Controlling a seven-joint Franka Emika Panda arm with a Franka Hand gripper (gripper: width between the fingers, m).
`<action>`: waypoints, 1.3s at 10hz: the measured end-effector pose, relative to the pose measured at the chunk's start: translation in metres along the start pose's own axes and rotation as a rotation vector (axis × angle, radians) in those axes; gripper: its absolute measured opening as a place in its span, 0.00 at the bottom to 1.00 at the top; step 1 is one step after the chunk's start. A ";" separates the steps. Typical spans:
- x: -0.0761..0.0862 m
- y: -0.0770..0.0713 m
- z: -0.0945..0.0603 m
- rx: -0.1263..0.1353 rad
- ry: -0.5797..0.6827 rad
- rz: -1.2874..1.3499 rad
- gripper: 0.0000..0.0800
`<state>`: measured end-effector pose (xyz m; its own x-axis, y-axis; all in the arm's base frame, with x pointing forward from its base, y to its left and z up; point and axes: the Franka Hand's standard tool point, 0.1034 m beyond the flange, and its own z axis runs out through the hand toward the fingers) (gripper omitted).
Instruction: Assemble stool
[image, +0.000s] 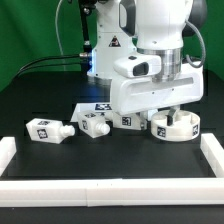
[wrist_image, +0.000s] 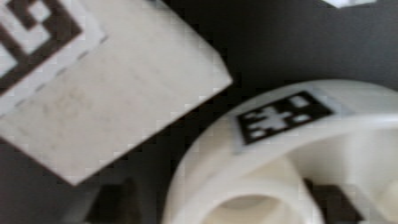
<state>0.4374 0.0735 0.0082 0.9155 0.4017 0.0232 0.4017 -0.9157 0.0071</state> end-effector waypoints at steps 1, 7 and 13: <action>0.002 0.002 -0.001 0.000 -0.004 -0.003 0.41; 0.044 0.066 -0.035 0.012 -0.088 -0.034 0.41; 0.100 0.065 -0.023 0.005 -0.031 0.289 0.41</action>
Offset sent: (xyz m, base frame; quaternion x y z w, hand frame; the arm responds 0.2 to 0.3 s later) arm 0.0535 -0.0436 0.0311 0.0664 -0.0593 0.0264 0.9957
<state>0.5549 0.0541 0.0335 0.9922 0.1243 -0.0068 0.1243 -0.9922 0.0000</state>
